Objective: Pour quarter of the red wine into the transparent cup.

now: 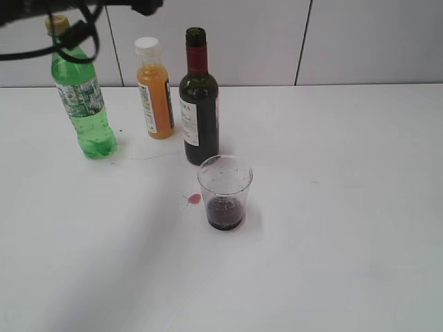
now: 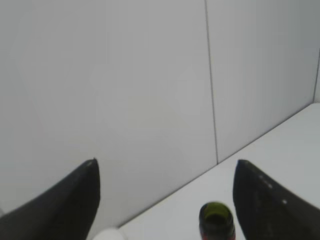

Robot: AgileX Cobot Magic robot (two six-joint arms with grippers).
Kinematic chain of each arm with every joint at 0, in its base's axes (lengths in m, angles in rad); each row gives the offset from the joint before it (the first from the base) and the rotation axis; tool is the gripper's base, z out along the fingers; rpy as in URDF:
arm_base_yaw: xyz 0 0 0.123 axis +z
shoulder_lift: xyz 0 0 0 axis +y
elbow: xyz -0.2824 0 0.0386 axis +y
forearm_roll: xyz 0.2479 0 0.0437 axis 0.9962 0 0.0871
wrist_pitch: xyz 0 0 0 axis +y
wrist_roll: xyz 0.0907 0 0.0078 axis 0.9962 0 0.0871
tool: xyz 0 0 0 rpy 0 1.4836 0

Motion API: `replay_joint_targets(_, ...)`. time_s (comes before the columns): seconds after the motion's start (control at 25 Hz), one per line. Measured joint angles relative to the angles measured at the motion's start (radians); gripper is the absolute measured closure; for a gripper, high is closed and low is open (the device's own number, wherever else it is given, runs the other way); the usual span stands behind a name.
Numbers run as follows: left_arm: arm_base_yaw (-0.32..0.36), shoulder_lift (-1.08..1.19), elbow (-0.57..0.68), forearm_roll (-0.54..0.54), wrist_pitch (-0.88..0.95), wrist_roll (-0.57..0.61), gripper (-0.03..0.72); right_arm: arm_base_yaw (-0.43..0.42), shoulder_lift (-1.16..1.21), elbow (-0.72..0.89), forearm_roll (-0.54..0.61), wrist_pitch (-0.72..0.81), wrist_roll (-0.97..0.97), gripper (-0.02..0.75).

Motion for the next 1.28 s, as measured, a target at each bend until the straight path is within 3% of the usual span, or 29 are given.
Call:
replay_joint_targets(0.4,0.004,-0.363,0.0,0.0,0.858,0.0,0.08,0.0,0.0,0.0,0.0,0.0,0.0,0.177)
replay_joint_targets(0.6,0.074,-0.431,0.001,-0.028,1.227,-0.001,0.091,0.0,0.0,0.0,0.0,0.0,0.0,0.177)
replay_joint_targets(0.8,0.187,-0.498,0.039,-0.062,1.365,-0.004,0.097,0.0,0.0,0.0,0.0,0.0,0.0,0.176)
replay_joint_targets(1.04,0.34,-0.622,0.19,-0.079,1.421,-0.004,0.097,0.0,0.0,0.0,0.0,0.0,0.0,0.176)
replay_joint_targets(1.28,0.406,-0.841,0.353,-0.094,1.432,-0.015,0.097,0.0,0.0,0.0,0.0,-0.001,0.0,0.176)
